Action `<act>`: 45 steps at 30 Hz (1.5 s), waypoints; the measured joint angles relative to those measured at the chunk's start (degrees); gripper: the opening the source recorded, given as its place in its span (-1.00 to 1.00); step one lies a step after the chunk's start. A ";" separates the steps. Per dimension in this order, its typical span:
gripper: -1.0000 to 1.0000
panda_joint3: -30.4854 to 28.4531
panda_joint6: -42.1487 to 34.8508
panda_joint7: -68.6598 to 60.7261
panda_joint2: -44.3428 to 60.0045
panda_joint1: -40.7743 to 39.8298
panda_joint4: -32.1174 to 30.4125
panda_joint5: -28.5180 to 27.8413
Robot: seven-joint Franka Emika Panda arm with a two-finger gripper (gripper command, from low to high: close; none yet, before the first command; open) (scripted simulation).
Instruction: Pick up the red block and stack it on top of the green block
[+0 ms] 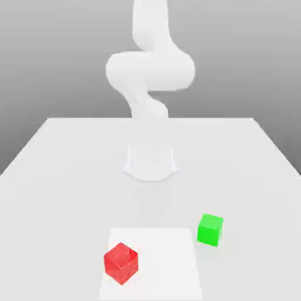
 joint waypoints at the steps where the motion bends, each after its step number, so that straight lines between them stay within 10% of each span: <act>1: 0.00 -1.17 1.03 -2.56 2.24 0.93 -0.74 0.13; 16: 0.00 -13.50 15.34 -40.60 33.63 9.21 -10.96 5.36; 28: 0.00 -8.06 30.44 -61.62 58.16 2.97 -14.10 11.83; 29: -1.00 -7.26 31.42 -62.19 59.40 2.34 -13.90 12.59; 45: -1.00 -6.99 21.12 -50.69 42.23 11.57 -20.74 3.01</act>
